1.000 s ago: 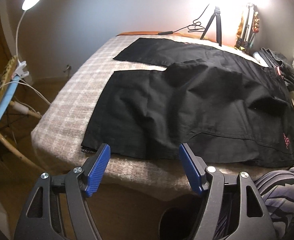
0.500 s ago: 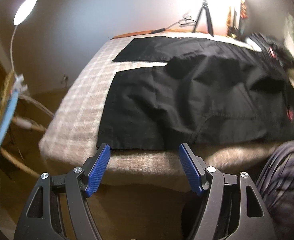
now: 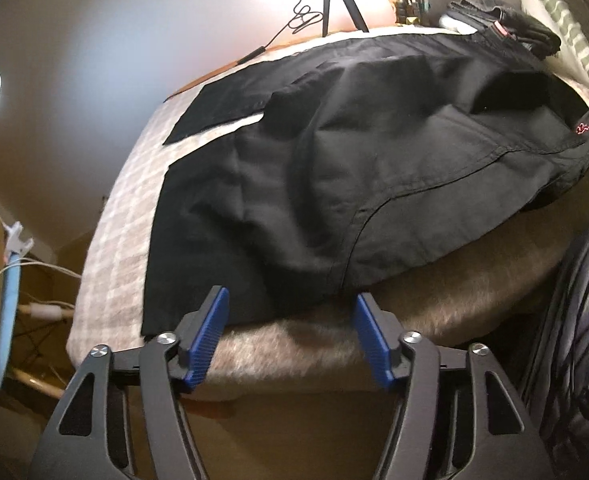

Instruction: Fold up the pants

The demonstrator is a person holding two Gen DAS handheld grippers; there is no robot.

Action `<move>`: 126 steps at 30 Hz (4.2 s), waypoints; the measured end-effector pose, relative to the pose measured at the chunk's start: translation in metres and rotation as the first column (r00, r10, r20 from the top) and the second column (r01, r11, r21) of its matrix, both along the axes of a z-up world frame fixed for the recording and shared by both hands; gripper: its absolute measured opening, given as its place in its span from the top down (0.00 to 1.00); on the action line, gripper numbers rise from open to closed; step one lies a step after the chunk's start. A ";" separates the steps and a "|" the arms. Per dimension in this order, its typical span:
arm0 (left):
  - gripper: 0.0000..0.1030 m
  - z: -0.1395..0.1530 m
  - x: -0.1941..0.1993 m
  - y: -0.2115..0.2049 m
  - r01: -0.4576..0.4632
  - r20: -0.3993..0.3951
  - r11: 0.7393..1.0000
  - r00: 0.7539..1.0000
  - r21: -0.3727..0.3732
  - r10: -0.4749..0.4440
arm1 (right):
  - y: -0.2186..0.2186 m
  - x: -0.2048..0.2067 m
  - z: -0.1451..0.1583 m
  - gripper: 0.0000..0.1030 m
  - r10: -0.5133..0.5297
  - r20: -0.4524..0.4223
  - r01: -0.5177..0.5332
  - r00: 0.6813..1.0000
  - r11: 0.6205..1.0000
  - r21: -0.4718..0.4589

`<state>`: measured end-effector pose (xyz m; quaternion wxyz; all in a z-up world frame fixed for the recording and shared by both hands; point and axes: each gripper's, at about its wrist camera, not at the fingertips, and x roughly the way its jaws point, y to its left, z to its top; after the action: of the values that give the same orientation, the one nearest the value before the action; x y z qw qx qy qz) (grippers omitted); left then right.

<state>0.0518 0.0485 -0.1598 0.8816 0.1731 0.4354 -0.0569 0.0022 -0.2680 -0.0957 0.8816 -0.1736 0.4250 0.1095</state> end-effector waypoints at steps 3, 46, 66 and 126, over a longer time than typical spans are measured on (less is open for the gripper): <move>0.49 0.001 0.005 -0.003 0.006 0.002 1.000 1.000 -0.012 -0.006 | 0.000 0.006 0.007 0.98 -0.014 0.023 0.014 1.000 1.000 -0.005; 0.98 0.123 0.163 -0.013 -0.007 0.309 1.000 0.951 -0.028 0.015 | 0.009 0.154 0.099 1.00 -0.086 0.303 0.129 0.949 0.984 -0.123; 0.93 0.028 0.356 -0.045 0.086 0.023 0.992 0.996 0.097 -0.089 | -0.035 0.346 -0.038 1.00 -0.209 0.085 0.225 0.974 0.937 -0.269; 0.83 0.012 0.307 0.127 -0.292 -0.144 0.920 0.954 -0.261 0.262 | 0.160 0.231 -0.055 0.59 0.351 -0.248 -0.370 0.903 0.928 -0.033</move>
<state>0.3587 0.1758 -0.1481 0.8718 -0.0198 0.4894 -0.0014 0.2337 -0.1080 -0.1508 0.7811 -0.2698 0.4921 0.2738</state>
